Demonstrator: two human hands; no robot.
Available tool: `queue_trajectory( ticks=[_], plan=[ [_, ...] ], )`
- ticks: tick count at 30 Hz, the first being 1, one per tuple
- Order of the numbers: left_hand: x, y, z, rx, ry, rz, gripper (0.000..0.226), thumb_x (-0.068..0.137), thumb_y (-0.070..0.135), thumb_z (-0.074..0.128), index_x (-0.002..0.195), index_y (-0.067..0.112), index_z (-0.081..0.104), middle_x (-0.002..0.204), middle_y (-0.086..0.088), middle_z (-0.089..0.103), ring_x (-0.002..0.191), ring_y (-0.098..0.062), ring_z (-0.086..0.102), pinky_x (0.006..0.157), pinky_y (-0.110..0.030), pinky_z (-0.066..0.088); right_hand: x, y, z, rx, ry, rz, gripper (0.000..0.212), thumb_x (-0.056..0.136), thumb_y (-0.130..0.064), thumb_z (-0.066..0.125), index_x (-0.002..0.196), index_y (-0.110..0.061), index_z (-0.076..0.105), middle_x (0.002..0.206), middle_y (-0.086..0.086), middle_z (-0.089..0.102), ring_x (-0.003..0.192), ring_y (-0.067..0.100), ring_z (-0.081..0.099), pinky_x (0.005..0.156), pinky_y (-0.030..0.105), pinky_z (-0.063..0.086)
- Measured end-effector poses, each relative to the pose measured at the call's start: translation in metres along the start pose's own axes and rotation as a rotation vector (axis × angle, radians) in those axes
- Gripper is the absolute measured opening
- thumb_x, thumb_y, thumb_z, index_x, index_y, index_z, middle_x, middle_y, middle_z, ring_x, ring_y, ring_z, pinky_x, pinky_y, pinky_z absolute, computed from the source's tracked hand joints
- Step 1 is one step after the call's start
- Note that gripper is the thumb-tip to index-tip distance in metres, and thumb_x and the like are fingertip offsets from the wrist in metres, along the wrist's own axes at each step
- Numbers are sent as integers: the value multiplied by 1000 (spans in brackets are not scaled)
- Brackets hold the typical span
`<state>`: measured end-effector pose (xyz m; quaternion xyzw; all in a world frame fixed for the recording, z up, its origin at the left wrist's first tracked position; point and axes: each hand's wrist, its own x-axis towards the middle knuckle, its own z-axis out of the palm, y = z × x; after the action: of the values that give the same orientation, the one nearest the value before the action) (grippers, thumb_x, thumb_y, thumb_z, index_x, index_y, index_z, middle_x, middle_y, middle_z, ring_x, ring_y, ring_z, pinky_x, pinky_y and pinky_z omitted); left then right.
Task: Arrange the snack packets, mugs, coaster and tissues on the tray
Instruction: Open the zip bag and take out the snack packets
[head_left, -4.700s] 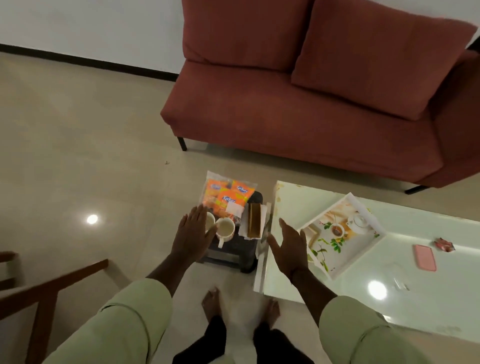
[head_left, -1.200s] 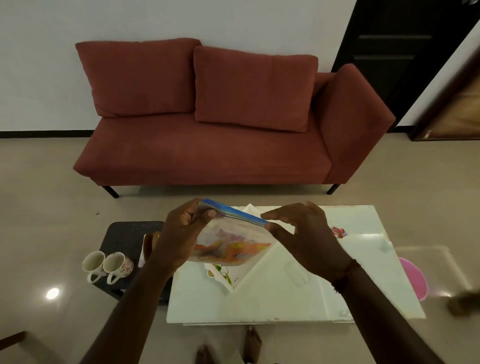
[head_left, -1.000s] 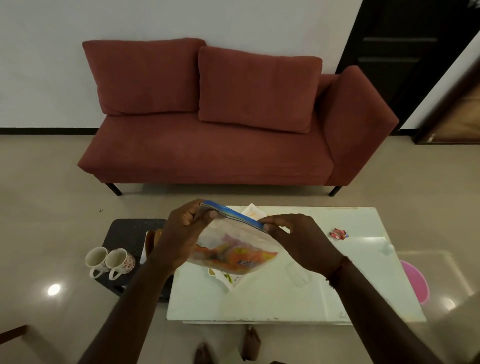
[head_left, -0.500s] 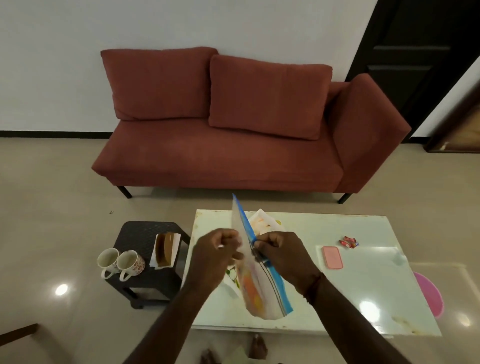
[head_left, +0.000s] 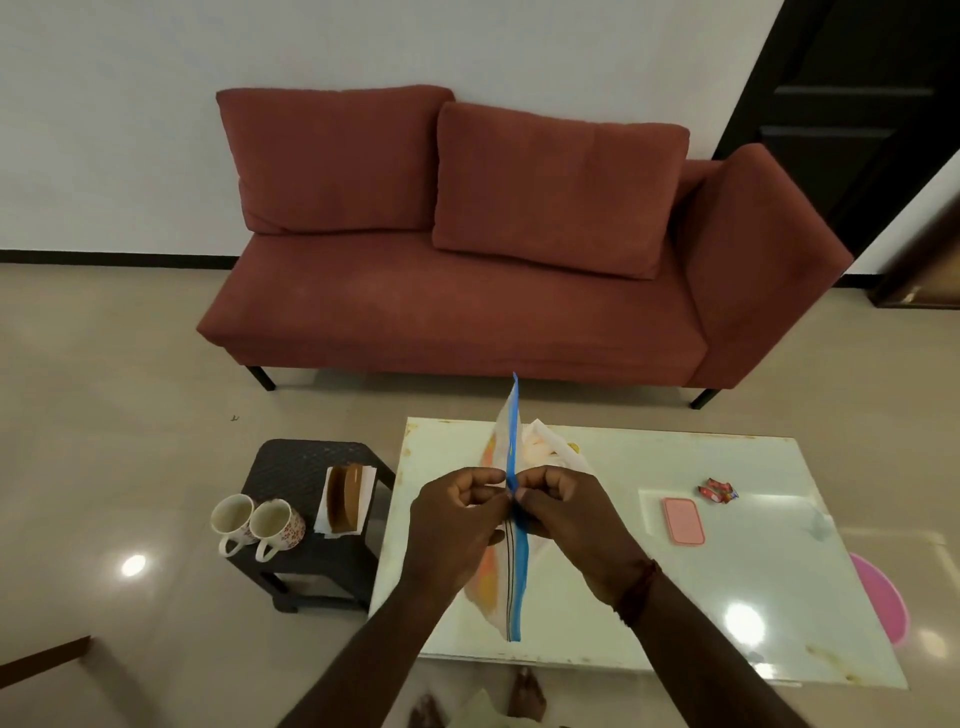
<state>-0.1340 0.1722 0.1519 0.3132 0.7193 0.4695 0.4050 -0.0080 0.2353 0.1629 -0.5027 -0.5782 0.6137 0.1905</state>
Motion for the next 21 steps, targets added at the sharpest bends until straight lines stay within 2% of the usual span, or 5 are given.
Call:
queue_trajectory(
  ticks=[4, 9, 14, 18, 21],
  plan=[
    [2, 2, -7, 75, 48, 81, 20, 83, 30, 74, 87, 43, 60, 78, 32, 62, 70, 15, 64, 52, -4, 46, 6, -3, 9, -16, 22, 0, 22, 97, -23, 58, 104, -6, 70, 97, 8, 73, 89, 23, 72, 84, 33, 61],
    [7, -3, -15, 140, 30, 91, 17, 79, 38, 76, 92, 38, 64, 82, 30, 63, 72, 1, 68, 64, -6, 51, 11, -5, 15, 130, 38, 11, 16, 94, -13, 60, 87, -11, 74, 85, 8, 75, 82, 24, 74, 76, 33, 62],
    [8, -4, -20, -77, -38, -58, 7, 90, 19, 64, 84, 22, 65, 84, 7, 70, 74, -10, 70, 77, -28, 60, 16, -4, 20, 106, 35, 29, 14, 93, -18, 62, 91, -8, 71, 87, 4, 76, 80, 19, 75, 71, 26, 61],
    [9, 2, -24, -208, -153, -176, 14, 96, 14, 53, 84, 20, 60, 95, 1, 67, 83, -20, 68, 77, -27, 55, 17, -4, 22, 52, 52, 35, 18, 93, -25, 64, 92, -8, 68, 88, 5, 75, 80, 21, 75, 72, 28, 62],
    [8, 2, -24, -192, -147, -154, 15, 94, 16, 57, 81, 19, 63, 86, 1, 70, 78, -16, 70, 66, -19, 57, 17, -5, 22, 37, 67, 53, 28, 91, -31, 67, 93, -4, 68, 90, 9, 75, 82, 24, 74, 74, 32, 63]
  ],
)
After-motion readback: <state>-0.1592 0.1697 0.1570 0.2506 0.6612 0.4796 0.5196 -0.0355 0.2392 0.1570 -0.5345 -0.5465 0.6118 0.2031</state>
